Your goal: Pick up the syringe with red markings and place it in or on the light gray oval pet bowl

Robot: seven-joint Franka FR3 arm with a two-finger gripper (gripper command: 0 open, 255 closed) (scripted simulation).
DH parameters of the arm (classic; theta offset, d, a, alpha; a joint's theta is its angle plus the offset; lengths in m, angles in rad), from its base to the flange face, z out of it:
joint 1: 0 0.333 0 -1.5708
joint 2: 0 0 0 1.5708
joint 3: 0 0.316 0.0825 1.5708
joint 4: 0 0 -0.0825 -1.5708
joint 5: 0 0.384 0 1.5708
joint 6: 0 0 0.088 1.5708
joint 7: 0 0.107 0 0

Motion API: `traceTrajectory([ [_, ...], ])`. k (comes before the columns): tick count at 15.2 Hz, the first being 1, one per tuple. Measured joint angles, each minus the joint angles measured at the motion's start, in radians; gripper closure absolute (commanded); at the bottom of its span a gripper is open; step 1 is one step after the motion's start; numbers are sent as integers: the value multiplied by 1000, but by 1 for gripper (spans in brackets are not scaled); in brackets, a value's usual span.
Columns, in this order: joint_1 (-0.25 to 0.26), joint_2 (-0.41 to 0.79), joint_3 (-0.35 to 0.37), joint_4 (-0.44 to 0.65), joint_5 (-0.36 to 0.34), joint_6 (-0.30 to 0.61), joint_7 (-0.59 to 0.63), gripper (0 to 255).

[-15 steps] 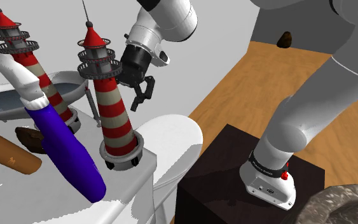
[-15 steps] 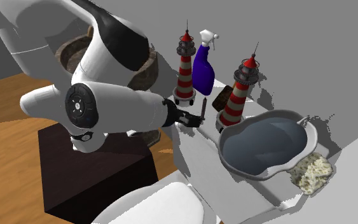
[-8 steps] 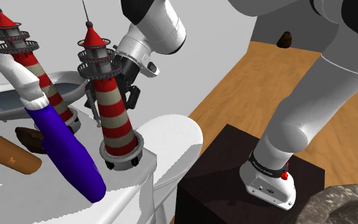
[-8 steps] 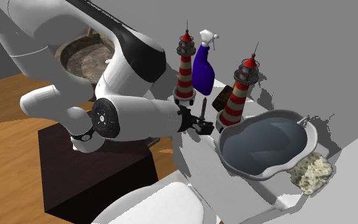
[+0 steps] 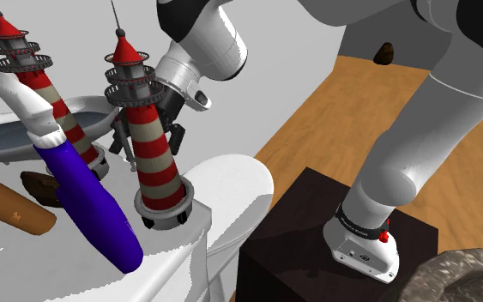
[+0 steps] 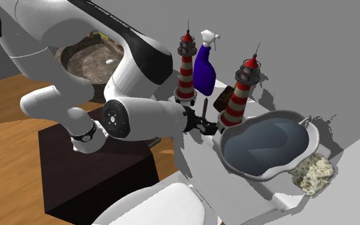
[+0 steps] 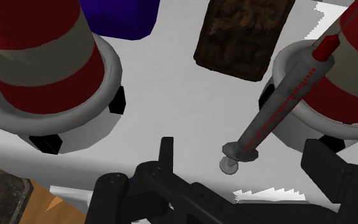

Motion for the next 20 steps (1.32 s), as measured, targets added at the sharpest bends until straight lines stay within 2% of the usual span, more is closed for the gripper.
traceTrajectory([
  [1,0,0,0,0,0,0,0,0],
  [2,0,0,0,0,0,0,0,255],
  [12,0,0,0,0,0,0,0,255],
  [20,-8,-39,-12,47,-27,-60,67,255],
])
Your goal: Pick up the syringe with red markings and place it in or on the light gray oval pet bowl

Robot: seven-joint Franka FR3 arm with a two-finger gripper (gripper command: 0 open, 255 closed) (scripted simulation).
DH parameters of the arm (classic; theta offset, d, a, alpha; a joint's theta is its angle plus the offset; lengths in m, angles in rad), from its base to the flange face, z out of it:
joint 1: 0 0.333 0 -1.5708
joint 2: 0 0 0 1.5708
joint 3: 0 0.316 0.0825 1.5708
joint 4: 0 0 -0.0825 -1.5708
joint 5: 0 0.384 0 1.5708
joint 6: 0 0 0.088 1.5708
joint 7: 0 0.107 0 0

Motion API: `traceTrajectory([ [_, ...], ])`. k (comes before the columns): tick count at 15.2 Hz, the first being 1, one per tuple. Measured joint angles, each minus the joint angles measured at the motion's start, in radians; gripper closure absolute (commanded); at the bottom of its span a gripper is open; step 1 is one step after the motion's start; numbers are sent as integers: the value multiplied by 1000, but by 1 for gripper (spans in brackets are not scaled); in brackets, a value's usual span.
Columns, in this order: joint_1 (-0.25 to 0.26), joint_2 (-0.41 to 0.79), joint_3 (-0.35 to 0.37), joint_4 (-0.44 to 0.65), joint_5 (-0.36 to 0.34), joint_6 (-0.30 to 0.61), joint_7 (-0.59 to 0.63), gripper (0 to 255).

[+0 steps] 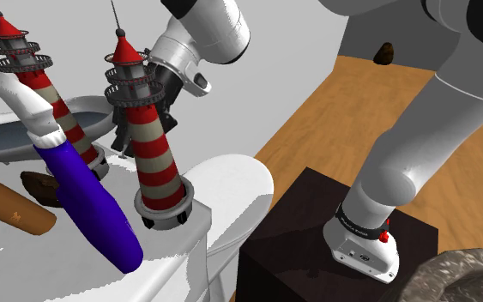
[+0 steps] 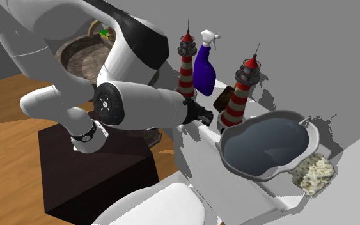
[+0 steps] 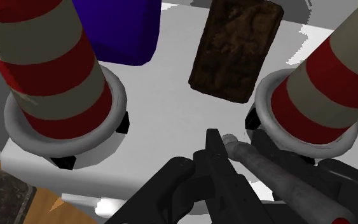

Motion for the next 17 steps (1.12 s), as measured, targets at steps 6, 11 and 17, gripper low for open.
traceTrajectory([
  [6,-5,-20,-7,47,-21,-44,55,255],
  [11,-10,-30,-15,100,-41,-86,105,255],
  [17,-16,-42,-23,161,-61,-136,162,255],
])
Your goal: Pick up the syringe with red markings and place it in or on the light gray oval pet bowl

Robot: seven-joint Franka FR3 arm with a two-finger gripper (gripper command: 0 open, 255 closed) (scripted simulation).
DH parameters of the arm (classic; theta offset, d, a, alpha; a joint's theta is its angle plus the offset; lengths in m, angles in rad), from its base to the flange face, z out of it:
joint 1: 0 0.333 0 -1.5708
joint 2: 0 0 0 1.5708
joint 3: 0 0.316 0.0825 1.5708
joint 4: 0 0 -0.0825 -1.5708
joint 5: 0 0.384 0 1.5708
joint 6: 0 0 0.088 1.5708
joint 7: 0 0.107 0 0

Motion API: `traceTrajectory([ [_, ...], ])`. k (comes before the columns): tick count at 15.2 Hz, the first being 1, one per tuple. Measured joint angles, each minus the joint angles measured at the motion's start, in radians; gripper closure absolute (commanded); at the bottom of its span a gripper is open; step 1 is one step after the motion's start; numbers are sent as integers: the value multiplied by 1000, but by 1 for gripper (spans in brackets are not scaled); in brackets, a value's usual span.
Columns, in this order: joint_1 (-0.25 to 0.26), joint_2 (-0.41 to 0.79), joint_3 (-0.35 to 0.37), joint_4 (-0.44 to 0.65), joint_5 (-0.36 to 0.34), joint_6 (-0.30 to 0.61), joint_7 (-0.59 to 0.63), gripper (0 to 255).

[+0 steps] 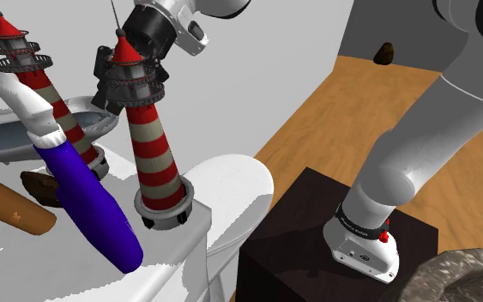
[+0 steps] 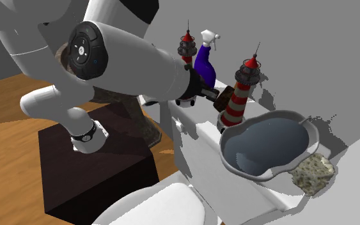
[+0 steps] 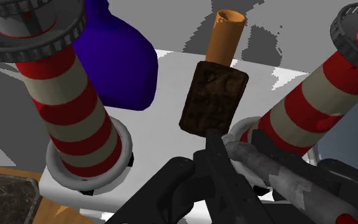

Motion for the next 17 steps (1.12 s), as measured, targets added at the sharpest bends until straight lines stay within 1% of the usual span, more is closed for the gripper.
traceTrajectory([
  [8,-7,-1,-10,90,-24,-62,70,255],
  [10,-6,48,3,135,-43,-45,82,255],
  [13,0,167,27,247,-95,-15,110,255],
  [15,11,250,41,313,-133,12,124,255],
  [17,31,351,51,406,-183,36,147,255],
])
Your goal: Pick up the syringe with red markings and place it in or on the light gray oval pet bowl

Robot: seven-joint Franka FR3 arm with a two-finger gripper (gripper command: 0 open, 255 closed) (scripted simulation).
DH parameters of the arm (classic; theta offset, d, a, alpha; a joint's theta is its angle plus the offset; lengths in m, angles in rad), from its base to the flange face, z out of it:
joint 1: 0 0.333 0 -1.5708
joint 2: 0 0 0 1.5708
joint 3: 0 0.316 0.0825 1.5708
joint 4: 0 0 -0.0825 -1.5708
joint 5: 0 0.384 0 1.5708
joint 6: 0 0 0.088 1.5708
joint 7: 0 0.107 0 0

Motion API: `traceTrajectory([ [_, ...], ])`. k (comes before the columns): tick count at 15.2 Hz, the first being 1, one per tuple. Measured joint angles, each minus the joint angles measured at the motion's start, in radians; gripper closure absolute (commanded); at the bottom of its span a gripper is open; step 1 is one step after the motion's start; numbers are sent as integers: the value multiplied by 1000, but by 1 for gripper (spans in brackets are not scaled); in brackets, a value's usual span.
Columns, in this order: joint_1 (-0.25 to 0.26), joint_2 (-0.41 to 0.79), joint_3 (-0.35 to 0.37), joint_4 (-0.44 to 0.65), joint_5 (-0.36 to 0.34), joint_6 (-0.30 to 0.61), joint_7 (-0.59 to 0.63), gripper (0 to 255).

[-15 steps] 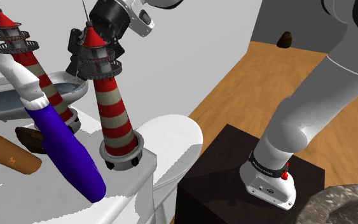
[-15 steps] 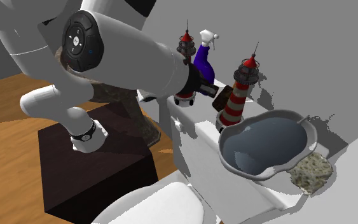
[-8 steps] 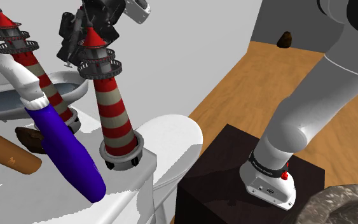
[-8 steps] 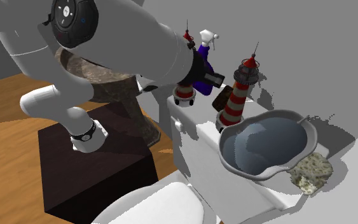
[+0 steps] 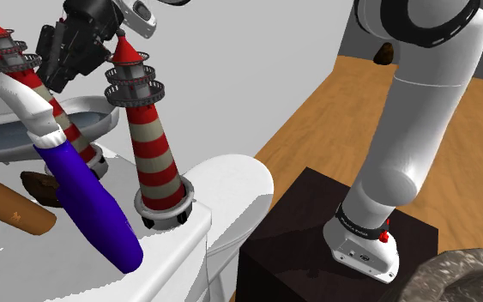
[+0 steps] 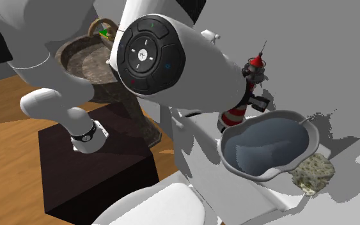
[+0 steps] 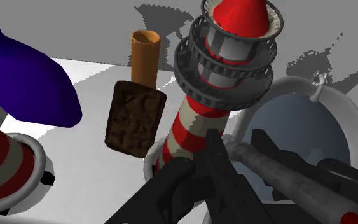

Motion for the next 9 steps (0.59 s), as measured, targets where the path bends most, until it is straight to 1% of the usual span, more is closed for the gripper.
traceTrajectory([
  [4,60,194,3,203,-103,20,59,255],
  [7,119,368,-12,421,-188,-6,110,255],
  [9,137,410,-17,463,-205,-3,117,255],
])
